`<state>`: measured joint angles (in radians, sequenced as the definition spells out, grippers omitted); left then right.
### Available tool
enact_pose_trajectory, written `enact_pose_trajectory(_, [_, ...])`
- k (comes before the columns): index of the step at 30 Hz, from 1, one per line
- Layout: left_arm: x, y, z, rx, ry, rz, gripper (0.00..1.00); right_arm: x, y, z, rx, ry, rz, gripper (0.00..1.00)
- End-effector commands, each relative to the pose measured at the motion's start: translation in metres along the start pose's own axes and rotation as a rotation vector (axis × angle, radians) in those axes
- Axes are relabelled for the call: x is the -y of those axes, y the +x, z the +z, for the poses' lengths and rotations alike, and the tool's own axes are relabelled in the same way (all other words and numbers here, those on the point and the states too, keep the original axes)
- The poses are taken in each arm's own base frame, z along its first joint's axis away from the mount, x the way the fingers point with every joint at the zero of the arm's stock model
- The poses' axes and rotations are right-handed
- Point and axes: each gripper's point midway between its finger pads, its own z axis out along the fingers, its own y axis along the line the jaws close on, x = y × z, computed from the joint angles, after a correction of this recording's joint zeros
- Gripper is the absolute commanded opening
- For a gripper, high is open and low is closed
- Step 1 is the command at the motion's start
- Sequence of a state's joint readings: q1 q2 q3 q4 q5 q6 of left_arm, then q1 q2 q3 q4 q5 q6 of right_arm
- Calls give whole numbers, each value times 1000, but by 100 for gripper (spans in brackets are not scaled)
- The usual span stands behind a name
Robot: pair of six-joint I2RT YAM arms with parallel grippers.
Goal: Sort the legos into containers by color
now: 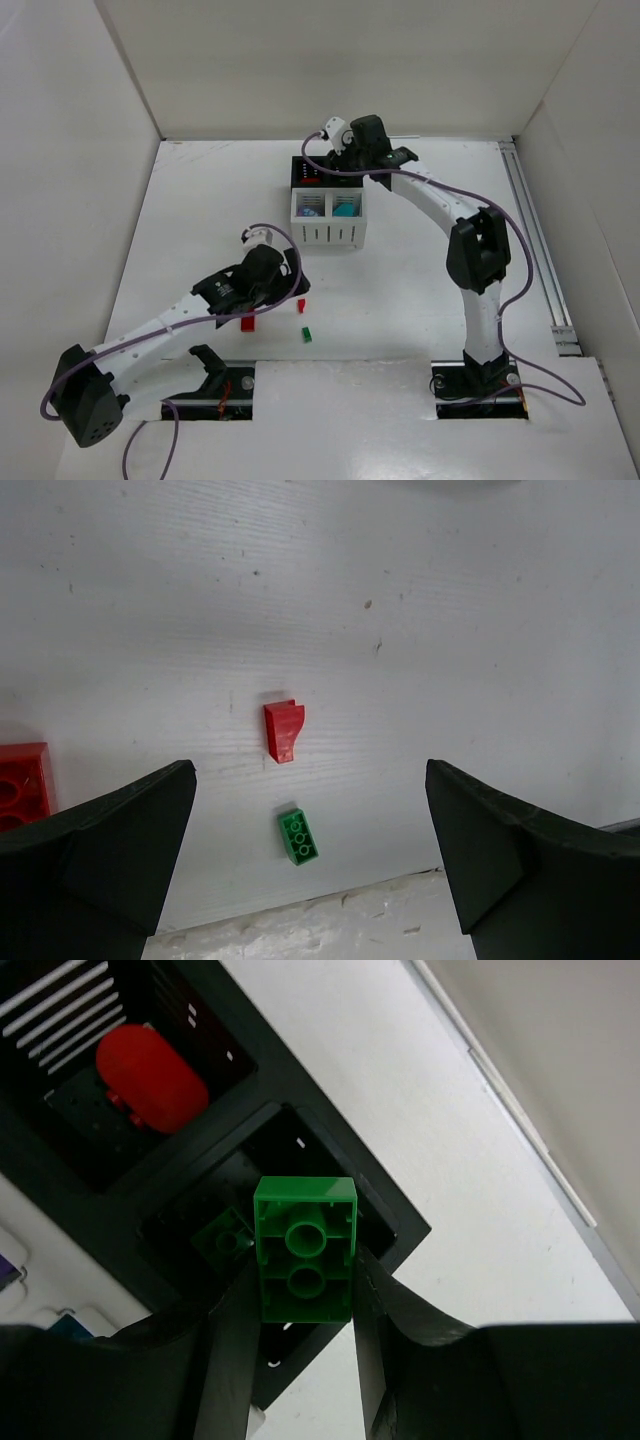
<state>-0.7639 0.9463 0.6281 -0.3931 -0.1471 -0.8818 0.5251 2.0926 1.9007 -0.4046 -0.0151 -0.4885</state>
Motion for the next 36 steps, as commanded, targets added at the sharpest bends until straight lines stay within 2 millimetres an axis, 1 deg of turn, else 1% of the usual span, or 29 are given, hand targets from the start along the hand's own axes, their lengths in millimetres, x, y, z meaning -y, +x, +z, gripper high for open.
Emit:
enact_pose_trajectory(1, [8, 4, -2, 10, 9, 35, 98, 7, -34, -18, 86, -18, -17, 36])
enact_pose_trajectory(2, [6, 8, 0, 3, -7, 38, 96, 5, -28, -16, 74, -24, -16, 38])
enact_pose_trajectory(3, [13, 8, -3, 1, 10, 36, 96, 7, -32, -20, 84, -19, -16, 40])
enact_pose_trajectory(4, [9, 17, 1, -28, -16, 59, 96, 5, -29, -19, 76, -23, -16, 42])
enact_pose_trajectory(6, [15, 28, -2, -46, -20, 87, 96, 5, -32, -27, 84, -29, -17, 50])
enact_pose_trajectory(7, [7, 35, 1, -57, -70, 92, 96, 6, -35, -31, 92, -25, -17, 55])
enact_pose_trajectory(8, [12, 42, -2, -67, -67, 114, 95, 7, -38, -39, 99, -21, -26, 62])
enact_pose_trajectory(9, [9, 47, -2, -73, -88, 120, 95, 7, -37, -42, 99, -21, -27, 66])
enact_pose_trajectory(10, [11, 47, -2, -65, -99, 124, 95, 9, -42, -48, 111, -15, -27, 70])
enact_pose_trajectory(11, [8, 50, -2, -70, -123, 132, 95, 10, -40, -52, 107, -7, -27, 75])
enact_pose_trajectory(12, [11, 57, -2, -82, -121, 128, 95, 11, -42, -58, 114, -3, -27, 82])
enact_pose_trajectory(13, [8, 59, 1, -89, -137, 134, 94, 16, -45, -71, 119, 20, -27, 82])
enact_pose_trajectory(14, [11, 63, 2, -94, -130, 145, 94, 18, -45, -79, 120, 34, -26, 83])
enact_pose_trajectory(15, [12, 68, 2, -103, -129, 151, 92, 16, -47, -87, 123, 43, -31, 85])
enact_pose_trajectory(16, [16, 71, 3, -104, -117, 156, 91, 17, -45, -104, 133, 62, -30, 85])
enact_pose_trajectory(18, [20, 77, 5, -116, -117, 165, 89, 21, -38, -122, 133, 103, -27, 86])
enact_pose_trajectory(19, [16, 82, 6, -128, -133, 183, 85, 22, -37, -131, 142, 118, -26, 88])
enact_pose_trajectory(20, [17, 87, 6, -136, -136, 175, 83, 16, -23, -146, 130, 123, -14, 88])
enact_pose_trajectory(22, [8, 92, 6, -147, -188, 193, 78, 19, -10, -161, 123, 152, 8, 89])
enact_pose_trajectory(23, [8, 97, 6, -154, -191, 201, 73, 15, 2, -173, 118, 162, 24, 89])
enact_pose_trajectory(25, [3, 105, 8, -169, -219, 211, 68, 13, 21, -184, 97, 180, 60, 90])
enact_pose_trajectory(26, [2, 109, 8, -176, -222, 225, 64, 12, 25, -189, 100, 194, 70, 90])
enact_pose_trajectory(27, [1, 110, 10, -177, -231, 220, 60, 9, 40, -197, 89, 198, 89, 90])
enact_pose_trajectory(28, [-4, 114, 10, -185, -252, 228, 53, 6, 44, -202, 89, 198, 89, 90])
enact_pose_trajectory(29, [-5, 116, 12, -188, -261, 232, 48, 9, 51, -206, 83, 215, 105, 90])
enact_pose_trajectory(31, [-8, 117, 14, -192, -275, 239, 40, 7, 61, -217, 80, 222, 110, 91])
enact_pose_trajectory(32, [-6, 120, 16, -200, -270, 236, 34, 11, 67, -222, 64, 249, 116, 91])
enact_pose_trajectory(35, [-11, 122, 17, -194, -285, 243, 29, 14, 75, -240, 57, 279, 132, 91])
enact_pose_trajectory(36, [-11, 122, 17, -194, -286, 243, 28, 14, 75, -240, 57, 279, 132, 91])
